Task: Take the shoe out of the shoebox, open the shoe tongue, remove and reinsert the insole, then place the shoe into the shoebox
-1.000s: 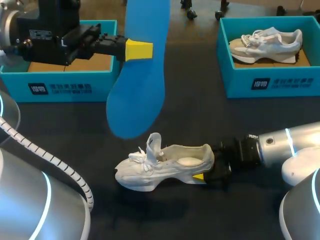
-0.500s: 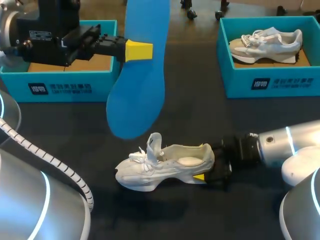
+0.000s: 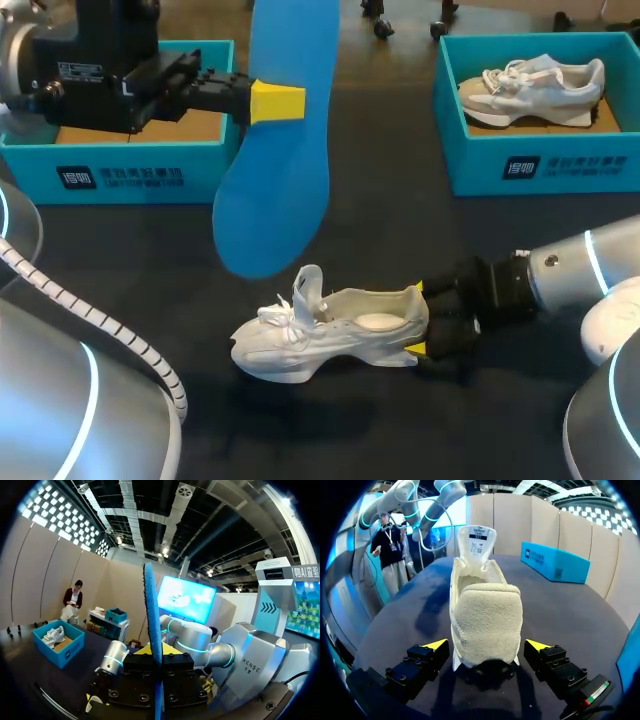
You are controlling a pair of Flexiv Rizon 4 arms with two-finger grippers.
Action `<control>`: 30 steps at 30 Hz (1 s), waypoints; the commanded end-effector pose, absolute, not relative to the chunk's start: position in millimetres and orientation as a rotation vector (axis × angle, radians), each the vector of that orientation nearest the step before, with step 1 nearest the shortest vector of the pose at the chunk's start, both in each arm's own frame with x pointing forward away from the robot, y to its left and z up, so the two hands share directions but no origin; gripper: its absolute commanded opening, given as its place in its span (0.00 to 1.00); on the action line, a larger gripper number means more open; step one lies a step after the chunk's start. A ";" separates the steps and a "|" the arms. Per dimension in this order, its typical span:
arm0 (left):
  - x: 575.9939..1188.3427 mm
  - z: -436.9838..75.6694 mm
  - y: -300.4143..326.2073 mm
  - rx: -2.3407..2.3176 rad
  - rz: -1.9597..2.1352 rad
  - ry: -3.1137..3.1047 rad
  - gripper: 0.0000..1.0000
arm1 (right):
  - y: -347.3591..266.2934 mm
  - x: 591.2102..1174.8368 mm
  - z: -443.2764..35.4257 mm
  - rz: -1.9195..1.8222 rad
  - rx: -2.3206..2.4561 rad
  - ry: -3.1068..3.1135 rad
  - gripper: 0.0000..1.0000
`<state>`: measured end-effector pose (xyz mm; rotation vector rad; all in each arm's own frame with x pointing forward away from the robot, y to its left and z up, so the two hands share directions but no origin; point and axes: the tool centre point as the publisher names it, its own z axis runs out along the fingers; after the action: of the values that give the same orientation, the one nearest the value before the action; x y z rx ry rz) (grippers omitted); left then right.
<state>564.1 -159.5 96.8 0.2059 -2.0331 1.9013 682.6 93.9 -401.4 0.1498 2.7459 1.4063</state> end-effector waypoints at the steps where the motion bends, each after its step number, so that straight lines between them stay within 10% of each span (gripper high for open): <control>1: 565.9 97.8 -160.9 0.202 1.896 -2.035 0.00 | 83.0 675.7 -383.5 1.244 0.165 2.825 1.00; 30: 565.9 97.8 -160.9 0.202 1.896 -2.035 0.00 | 88.7 682.6 -320.5 0.075 0.220 3.225 1.00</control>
<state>564.6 -160.0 97.3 0.2040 -2.0335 1.8998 683.9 83.8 -330.3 0.2493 3.0757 0.8205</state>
